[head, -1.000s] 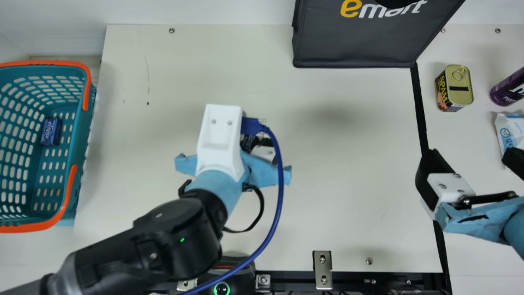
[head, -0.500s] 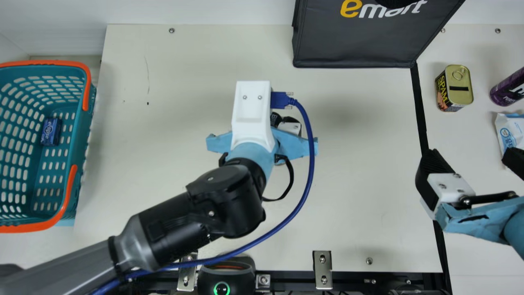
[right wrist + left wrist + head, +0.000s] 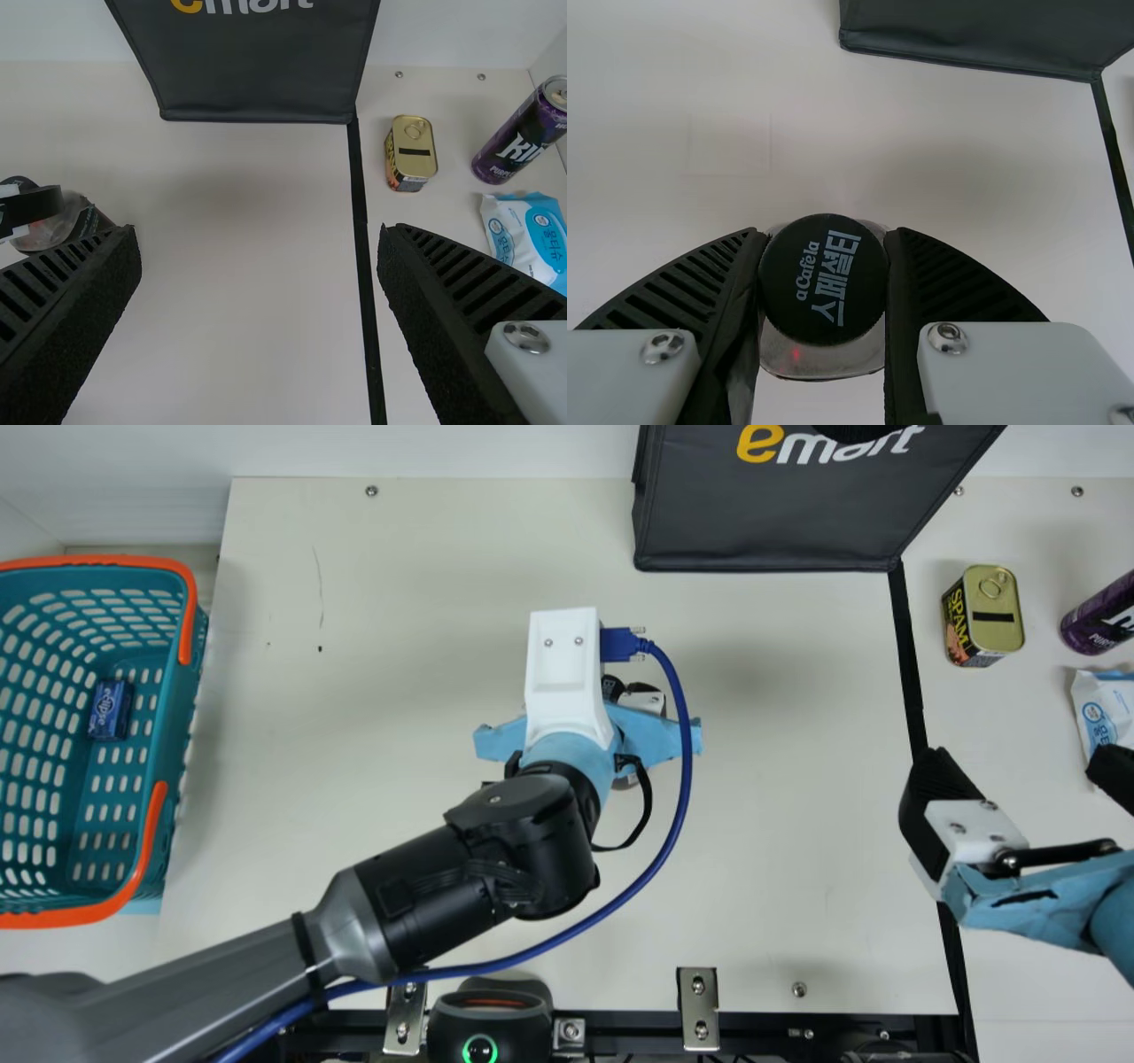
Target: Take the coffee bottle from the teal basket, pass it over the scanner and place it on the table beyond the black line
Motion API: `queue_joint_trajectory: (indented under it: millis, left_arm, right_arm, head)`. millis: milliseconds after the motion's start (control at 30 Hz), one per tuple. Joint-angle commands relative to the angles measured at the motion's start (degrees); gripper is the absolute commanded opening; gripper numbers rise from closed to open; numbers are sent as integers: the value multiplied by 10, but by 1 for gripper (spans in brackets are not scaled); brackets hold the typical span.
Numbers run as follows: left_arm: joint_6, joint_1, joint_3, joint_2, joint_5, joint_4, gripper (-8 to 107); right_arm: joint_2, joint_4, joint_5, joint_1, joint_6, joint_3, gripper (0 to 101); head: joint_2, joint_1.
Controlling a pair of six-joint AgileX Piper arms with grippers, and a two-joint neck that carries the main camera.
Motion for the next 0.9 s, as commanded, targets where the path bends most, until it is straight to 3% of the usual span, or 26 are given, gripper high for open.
queue_joint_trajectory:
  millis: [0, 367, 600, 867]
  left_arm:
    - [-4, 2, 2, 1, -3, -1, 29]
    - [-11, 6, 14, -1, -26, -11, 66]
    - [7, 18, 36, -29, -71, -48, 89]
    - [60, 59, 93, -98, -156, -123, 90]
  right_arm:
    - [0, 0, 0, 0, 0, 0, 95]
    - [0, 0, -1, 0, 0, 0, 95]
    - [0, 0, -1, 0, 0, 0, 95]
    - [0, 0, -1, 0, 0, 0, 95]
  head:
    - [1, -17]
    - [1, -17]
    - [1, -17]
    - [1, -17]
